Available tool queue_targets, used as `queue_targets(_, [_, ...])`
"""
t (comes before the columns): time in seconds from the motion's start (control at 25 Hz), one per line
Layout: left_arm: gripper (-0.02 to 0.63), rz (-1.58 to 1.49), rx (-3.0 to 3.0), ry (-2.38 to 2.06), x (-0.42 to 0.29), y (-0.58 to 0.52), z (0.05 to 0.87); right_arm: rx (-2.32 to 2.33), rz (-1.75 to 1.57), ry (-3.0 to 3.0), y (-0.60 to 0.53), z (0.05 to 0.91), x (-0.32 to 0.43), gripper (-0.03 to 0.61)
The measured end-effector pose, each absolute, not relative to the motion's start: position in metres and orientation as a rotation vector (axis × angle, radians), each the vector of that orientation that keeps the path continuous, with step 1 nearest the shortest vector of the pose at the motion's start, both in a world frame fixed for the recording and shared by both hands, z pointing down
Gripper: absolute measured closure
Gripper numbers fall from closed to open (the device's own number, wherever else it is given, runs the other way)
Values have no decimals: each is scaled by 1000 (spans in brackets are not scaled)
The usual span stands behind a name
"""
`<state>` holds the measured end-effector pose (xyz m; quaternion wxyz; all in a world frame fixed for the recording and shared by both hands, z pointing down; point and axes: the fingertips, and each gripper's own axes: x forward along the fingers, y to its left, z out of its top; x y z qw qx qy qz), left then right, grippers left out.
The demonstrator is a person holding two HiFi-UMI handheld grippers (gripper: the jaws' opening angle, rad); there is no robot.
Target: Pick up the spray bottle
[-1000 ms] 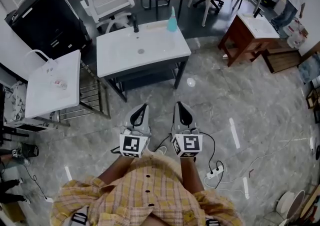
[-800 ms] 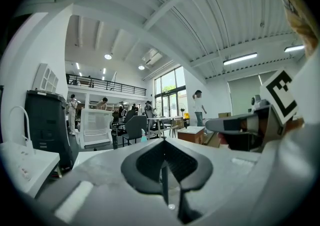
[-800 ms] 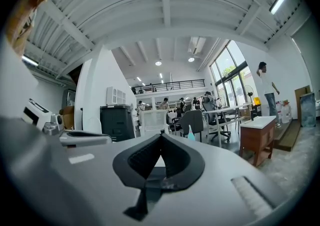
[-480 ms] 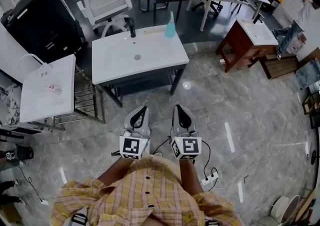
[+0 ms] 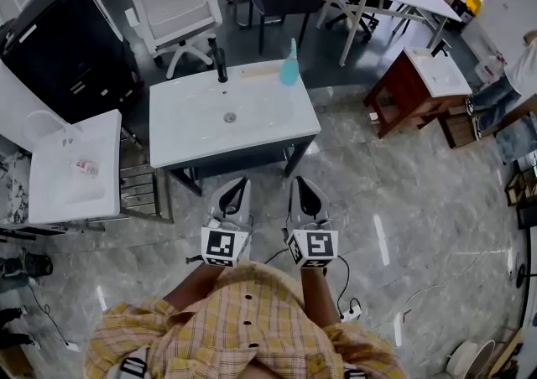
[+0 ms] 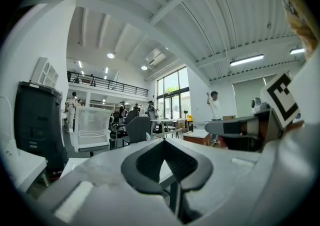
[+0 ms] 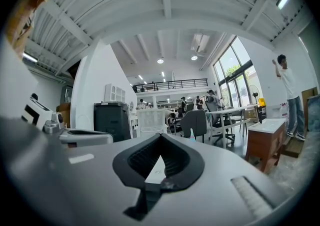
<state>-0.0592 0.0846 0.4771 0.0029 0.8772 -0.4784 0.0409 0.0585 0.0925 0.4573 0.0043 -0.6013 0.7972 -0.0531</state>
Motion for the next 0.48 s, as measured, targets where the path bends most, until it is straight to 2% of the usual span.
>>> queue_targets(0.48, [615, 82, 2790, -1432, -65, -63, 454, -1949, -169, 2439, -47, 439, 54, 578])
